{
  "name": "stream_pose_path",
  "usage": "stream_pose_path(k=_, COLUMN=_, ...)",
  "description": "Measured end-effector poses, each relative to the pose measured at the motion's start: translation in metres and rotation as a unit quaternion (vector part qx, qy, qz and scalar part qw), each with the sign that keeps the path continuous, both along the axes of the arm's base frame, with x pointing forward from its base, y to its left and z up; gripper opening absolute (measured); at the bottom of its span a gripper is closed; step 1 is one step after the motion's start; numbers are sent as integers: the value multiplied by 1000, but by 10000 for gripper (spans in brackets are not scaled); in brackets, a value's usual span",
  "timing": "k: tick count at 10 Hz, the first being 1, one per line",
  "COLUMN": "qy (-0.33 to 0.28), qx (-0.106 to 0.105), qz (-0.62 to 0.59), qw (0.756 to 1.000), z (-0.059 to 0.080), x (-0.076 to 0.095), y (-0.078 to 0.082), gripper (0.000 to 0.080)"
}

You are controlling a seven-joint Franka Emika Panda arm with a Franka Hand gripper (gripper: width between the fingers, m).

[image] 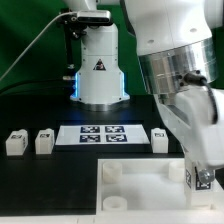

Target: Assemble one leg

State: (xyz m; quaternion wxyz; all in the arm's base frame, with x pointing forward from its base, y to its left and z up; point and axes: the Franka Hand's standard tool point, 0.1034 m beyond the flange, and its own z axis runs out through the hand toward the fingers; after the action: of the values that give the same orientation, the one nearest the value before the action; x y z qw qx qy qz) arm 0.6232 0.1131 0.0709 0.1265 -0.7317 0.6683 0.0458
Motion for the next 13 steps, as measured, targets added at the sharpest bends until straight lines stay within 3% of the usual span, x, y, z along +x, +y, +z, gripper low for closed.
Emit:
stream_pose_path(k=1, qy=-3, qx=-1, qz=11, qw=1000, z=0, x=0, y=0, gripper=373)
stream_pose_path(k=2, qy=-3, qx=-1, qz=15, qw=1000, z=0, x=-1, y=1, gripper=510)
stream_pose_path(k=3, qy=-23, qx=-14, qz=105, qw=994, z=-1, x=-1, y=1, gripper=510)
stream_pose_path(k=4, qy=-41, qx=-24, qz=186, qw=981, z=-1, x=-2, y=1, gripper=623)
stream_pose_path(k=7, qy=-72, qx=-37, qz=313, qw=946, z=-2, x=-2, y=0, gripper=648)
stream_pose_path(k=8, qy=-83, qx=-47, qz=386, qw=917, z=-1, x=-3, y=1, gripper=648)
stream_pose_path(k=9, qy=-94, qx=-68, qz=485, qw=867, z=1, x=-2, y=4, gripper=649)
stream_pose_path(k=11, qy=-114, qx=-80, qz=597, qw=790, z=4, x=1, y=3, gripper=649)
stream_pose_path(k=12, qy=-119, qx=-82, qz=620, qw=771, z=3, x=1, y=2, gripper=649)
stream_pose_path(k=13, qy=-119, qx=-81, qz=617, qw=774, z=3, x=1, y=2, gripper=561)
